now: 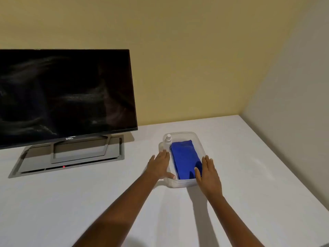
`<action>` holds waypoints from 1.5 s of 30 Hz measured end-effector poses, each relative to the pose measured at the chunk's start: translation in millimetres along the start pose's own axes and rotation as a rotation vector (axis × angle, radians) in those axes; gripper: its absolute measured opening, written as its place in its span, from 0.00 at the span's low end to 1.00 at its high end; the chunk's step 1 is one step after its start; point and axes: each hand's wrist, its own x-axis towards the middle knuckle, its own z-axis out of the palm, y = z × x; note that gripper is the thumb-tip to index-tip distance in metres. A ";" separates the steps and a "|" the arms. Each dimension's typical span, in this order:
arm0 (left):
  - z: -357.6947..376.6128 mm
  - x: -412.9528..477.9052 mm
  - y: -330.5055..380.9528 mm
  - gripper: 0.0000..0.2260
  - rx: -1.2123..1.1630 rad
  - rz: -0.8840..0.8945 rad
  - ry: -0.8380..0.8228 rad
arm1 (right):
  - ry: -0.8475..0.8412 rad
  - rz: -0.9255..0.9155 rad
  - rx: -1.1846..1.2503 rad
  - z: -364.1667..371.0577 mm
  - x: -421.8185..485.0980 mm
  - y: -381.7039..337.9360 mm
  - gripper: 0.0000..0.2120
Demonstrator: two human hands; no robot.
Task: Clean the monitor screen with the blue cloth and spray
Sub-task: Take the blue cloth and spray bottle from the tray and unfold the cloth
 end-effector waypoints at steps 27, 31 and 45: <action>0.4 9.8 14.1 0.41 0.370 -0.108 -0.012 | -0.514 -0.119 -0.584 37.1 65.4 -31.7 0.33; 0.8 9.7 13.2 0.41 0.368 -0.115 -0.024 | -0.413 -0.162 -0.503 29.8 68.4 -27.8 0.25; 4.9 5.4 7.4 0.39 0.213 -0.068 0.033 | -0.117 0.095 0.354 -72.3 67.4 -45.1 0.02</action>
